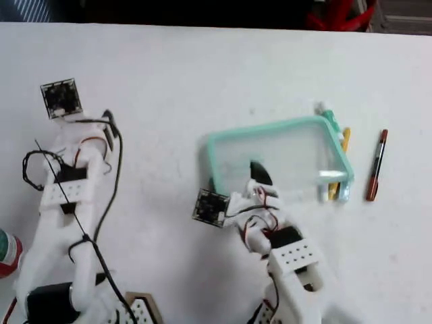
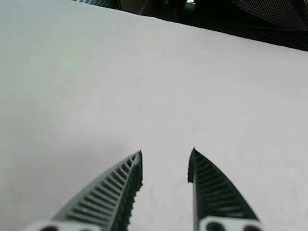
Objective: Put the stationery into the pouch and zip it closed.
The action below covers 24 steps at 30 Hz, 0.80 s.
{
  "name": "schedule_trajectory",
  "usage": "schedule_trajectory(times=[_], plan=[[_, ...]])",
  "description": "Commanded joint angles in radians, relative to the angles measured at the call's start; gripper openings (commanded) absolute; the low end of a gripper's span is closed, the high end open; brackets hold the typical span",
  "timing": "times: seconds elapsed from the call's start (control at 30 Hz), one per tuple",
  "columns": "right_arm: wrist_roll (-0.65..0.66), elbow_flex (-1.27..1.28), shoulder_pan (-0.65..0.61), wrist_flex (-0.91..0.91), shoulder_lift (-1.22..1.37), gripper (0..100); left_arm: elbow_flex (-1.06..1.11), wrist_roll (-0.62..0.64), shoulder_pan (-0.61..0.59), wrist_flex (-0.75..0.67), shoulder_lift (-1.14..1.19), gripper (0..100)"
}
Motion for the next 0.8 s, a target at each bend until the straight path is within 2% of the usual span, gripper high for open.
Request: schedule_trajectory(times=[0.0,0.5,0.77], plan=[[0.069,-0.006,0.031,-0.096,0.064,35.0,-0.057,0.008,0.022,0.002,-0.002,17],[0.161,-0.014,-0.015,-0.332,0.286,34.3,-0.058,0.008,0.024,0.000,-0.001,17],[0.176,-0.040,-0.021,-0.377,0.329,19.9,-0.057,0.005,0.041,0.000,-0.001,17]])
